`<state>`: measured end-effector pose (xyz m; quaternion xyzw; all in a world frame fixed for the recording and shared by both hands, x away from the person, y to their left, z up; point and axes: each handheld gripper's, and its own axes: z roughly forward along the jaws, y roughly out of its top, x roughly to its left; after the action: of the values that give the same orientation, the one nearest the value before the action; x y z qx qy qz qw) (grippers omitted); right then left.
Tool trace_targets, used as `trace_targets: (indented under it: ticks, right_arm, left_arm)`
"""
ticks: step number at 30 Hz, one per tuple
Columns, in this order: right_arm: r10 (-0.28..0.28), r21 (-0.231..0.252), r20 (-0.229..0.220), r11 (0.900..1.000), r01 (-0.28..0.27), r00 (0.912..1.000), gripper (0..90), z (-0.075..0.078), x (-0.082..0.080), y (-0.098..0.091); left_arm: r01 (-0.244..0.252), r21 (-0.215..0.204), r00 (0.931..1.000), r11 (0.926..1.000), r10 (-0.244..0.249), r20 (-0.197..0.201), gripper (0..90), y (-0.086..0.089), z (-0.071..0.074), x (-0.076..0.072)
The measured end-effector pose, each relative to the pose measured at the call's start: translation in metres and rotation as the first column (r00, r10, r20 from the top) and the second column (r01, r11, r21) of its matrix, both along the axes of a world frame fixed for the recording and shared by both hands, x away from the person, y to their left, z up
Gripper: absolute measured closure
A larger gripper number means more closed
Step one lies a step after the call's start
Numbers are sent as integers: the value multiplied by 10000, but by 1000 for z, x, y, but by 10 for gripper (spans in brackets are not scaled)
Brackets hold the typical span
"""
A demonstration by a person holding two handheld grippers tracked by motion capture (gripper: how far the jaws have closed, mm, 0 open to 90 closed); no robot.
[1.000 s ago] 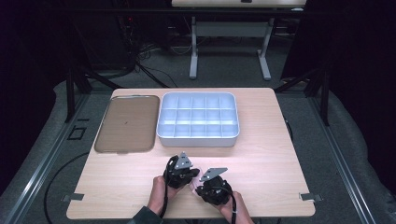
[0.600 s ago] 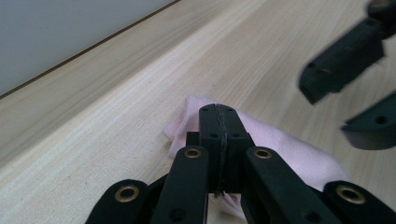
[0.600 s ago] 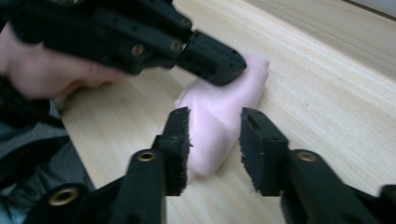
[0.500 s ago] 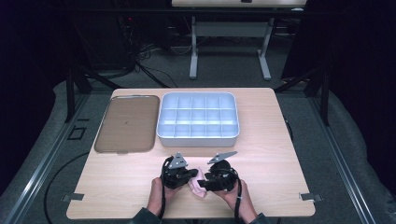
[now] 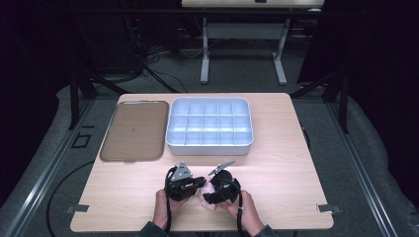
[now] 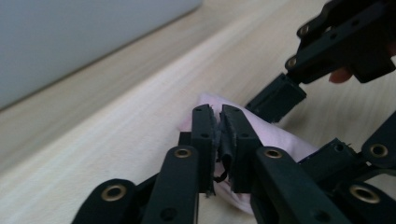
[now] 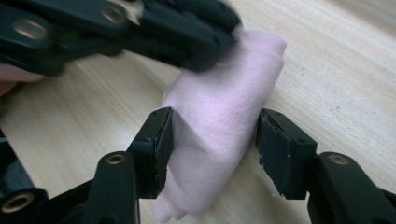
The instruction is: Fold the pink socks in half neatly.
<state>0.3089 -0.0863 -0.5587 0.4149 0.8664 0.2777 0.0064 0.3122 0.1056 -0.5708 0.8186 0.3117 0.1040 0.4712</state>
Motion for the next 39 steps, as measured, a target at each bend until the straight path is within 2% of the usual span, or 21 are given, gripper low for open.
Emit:
trace_targets:
  ticks: [1, 2, 3, 5, 8, 10, 11, 12, 14, 16, 18, 24, 31, 36, 37, 39]
  right_arm:
    - [-59, 222, -90, 9997, 61, 9999, 463, -1, 1, 0]
    - [85, 141, -260, 9999, -81, 9996, 470, -1, 3, -2]
    - [83, 255, -263, 9996, -76, 9996, 476, -2, 3, -3]
    - [95, 247, -269, 9997, -89, 9996, 478, -1, 3, -3]
    - [195, 210, -281, 9996, -189, 9994, 485, -1, 4, -4]
    - [196, 255, -285, 9995, -189, 9994, 492, -1, 4, -4]
    - [224, 314, -392, 9993, -211, 9990, 500, -1, 5, -4]
    - [224, 314, -392, 9993, -211, 9990, 500, -1, 5, -4]
    - [185, 318, -349, 9993, -174, 9992, 503, -2, 5, -3]
    - [132, 277, -429, 9995, -120, 9990, 505, -1, 5, -3]
    - [122, 389, -442, 9992, -105, 9989, 516, -2, 5, -3]
    - [199, 223, -579, 9996, -186, 9981, 517, 0, 6, -3]
    - [246, 363, -583, 9991, -225, 9980, 526, -1, 6, -4]
    - [325, 608, -629, 9977, -286, 9975, 570, -2, 7, -6]
    - [395, 783, -594, 9963, -348, 9975, 582, -4, 8, -8]
    - [404, 808, -617, 9961, -353, 9973, 585, -4, 8, -8]
  left_arm:
    - [-190, -81, 9998, 9998, 191, 67, 727, 5, 2, -1]
    - [-595, -60, 9981, 9982, 596, 169, 678, 11, 4, -2]
    - [-745, -48, 9972, 9972, 745, 111, 552, 17, 5, -3]
    - [-1102, 31, 9938, 9939, 1102, 135, 533, 29, 5, -5]
    - [-1826, 372, 9832, 9825, 1826, 14, 367, 48, 6, -8]
    - [-2255, 619, 9740, 9723, 2263, -62, 296, 61, 5, -10]
    - [-2456, 827, 9687, 9658, 2478, -173, 230, 69, 2, -11]
    - [-2456, 827, 9687, 9658, 2478, -173, 210, 69, 2, -11]
    - [-2607, 1038, 9637, 9598, 2652, -322, 184, 75, -3, -11]
    - [-2706, 1218, 9610, 9550, 2754, -243, 158, 78, -6, -13]
    - [-2664, 1457, 9618, 9528, 2726, -246, 136, 79, -9, -14]
    - [-2754, 1569, 9590, 9484, 2825, -245, 108, 79, -14, -12]
    - [-2539, 2002, 9620, 9463, 2685, -494, 67, 75, -19, -8]
    - [-2573, 2127, 9598, 9426, 2749, -569, 26, 73, -19, -6]
    - [-2557, 2208, 9605, 9412, 2732, -523, 18, 73, -19, -6]
    - [-2524, 2404, 9626, 9373, 2684, -360, 14, 71, -20, -6]
